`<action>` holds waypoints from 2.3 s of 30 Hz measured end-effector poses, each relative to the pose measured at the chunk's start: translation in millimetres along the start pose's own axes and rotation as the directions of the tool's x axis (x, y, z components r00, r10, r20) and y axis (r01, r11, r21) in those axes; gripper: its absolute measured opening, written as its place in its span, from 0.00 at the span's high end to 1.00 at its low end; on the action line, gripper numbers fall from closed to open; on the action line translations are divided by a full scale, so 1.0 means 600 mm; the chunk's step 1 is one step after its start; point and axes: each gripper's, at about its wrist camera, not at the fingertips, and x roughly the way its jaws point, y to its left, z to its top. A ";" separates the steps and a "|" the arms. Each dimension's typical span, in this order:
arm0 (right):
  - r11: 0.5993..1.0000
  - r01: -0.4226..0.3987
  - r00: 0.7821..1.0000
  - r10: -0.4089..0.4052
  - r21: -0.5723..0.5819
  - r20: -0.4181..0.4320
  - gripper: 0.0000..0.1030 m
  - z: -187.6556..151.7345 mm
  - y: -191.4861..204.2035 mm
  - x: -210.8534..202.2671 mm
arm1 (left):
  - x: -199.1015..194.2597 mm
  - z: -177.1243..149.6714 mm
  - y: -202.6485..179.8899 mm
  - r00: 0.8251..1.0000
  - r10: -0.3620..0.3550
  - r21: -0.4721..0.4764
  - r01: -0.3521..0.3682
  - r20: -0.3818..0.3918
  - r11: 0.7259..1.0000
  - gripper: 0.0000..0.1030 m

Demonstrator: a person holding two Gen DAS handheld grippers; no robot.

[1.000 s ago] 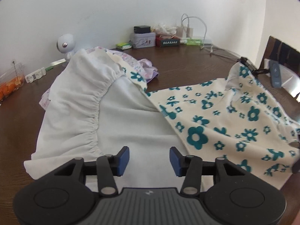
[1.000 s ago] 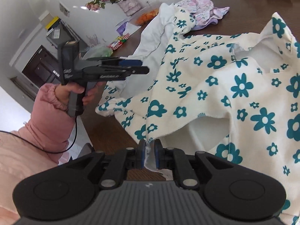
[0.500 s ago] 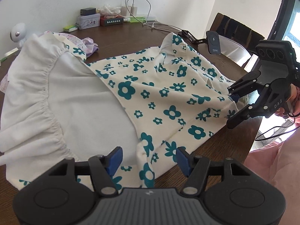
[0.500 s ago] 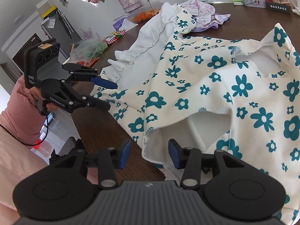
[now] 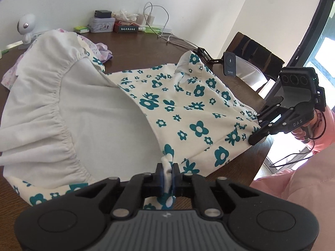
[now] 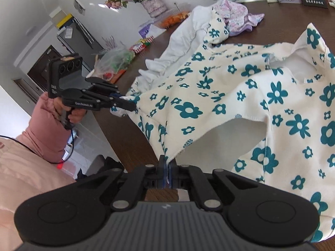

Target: Fold clothes

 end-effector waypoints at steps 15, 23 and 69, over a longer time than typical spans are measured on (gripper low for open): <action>0.996 0.083 0.994 -0.084 -0.025 -0.063 0.98 -0.014 0.010 0.022 | 0.032 -0.004 -0.015 0.988 0.098 0.097 -0.087 -0.122 0.992 0.93; 0.991 0.130 0.991 -0.129 0.026 -0.022 0.70 -0.016 0.008 -0.010 | -0.007 0.012 -0.016 0.984 0.174 0.070 -0.171 -0.030 0.983 0.50; 0.802 0.157 0.838 -0.417 0.576 0.353 0.96 0.246 -0.295 0.001 | 0.194 0.246 0.216 0.929 0.276 -0.658 -0.049 0.245 0.751 0.91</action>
